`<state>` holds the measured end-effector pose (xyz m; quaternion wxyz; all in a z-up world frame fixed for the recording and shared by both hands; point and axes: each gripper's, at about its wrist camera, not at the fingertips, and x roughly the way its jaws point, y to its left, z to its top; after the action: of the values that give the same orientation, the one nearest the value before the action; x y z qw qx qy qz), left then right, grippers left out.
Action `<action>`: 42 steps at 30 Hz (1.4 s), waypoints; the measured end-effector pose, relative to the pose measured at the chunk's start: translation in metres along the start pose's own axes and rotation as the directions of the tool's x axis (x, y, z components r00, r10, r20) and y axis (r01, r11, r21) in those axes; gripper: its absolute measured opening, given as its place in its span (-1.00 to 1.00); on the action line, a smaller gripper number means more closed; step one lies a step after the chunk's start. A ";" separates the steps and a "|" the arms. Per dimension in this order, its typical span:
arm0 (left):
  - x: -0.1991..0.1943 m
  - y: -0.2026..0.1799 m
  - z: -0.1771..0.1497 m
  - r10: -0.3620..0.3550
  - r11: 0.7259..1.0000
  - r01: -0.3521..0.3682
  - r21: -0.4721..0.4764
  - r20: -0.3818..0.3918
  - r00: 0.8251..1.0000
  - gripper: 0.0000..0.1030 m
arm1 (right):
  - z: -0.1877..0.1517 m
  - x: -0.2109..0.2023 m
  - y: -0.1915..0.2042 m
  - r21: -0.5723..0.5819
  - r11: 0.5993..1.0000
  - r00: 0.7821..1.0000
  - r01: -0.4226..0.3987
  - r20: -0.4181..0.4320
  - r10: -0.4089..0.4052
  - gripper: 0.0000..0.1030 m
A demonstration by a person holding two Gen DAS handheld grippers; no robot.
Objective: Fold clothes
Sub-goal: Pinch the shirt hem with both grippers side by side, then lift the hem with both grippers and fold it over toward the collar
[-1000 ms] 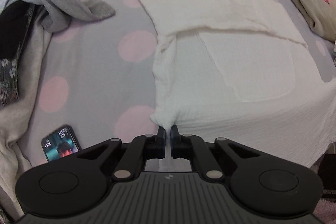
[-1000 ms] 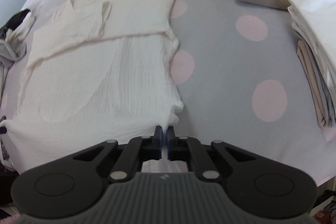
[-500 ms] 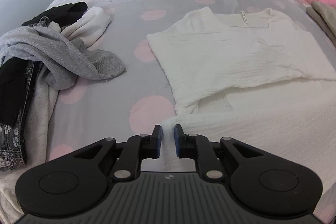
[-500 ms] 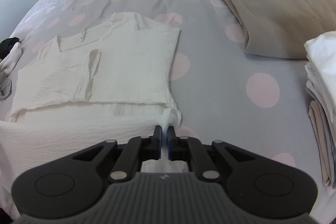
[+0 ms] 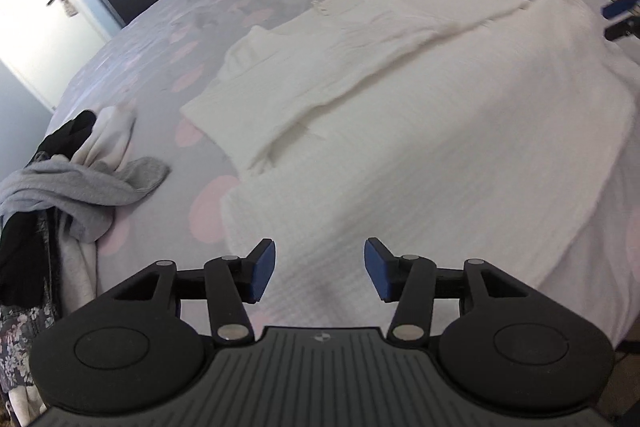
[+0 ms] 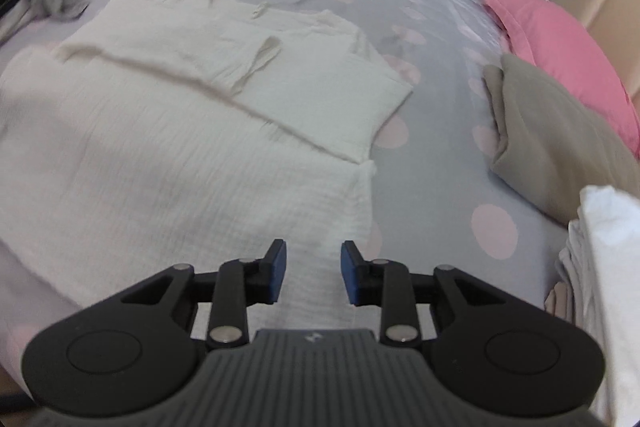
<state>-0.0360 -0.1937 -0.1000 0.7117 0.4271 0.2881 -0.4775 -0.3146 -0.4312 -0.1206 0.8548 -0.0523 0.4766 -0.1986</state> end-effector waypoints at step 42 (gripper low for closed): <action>0.023 -0.082 -0.080 0.275 0.759 -0.281 0.587 0.101 0.956 -0.89 | -0.101 0.013 0.099 -0.794 0.553 0.958 0.252 0.122 -0.261 -0.92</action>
<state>-0.1031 -0.1481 -0.1833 0.6058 0.6643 0.0539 -0.4345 -0.3644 -0.3357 -0.2126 0.6984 -0.4991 0.5059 -0.0853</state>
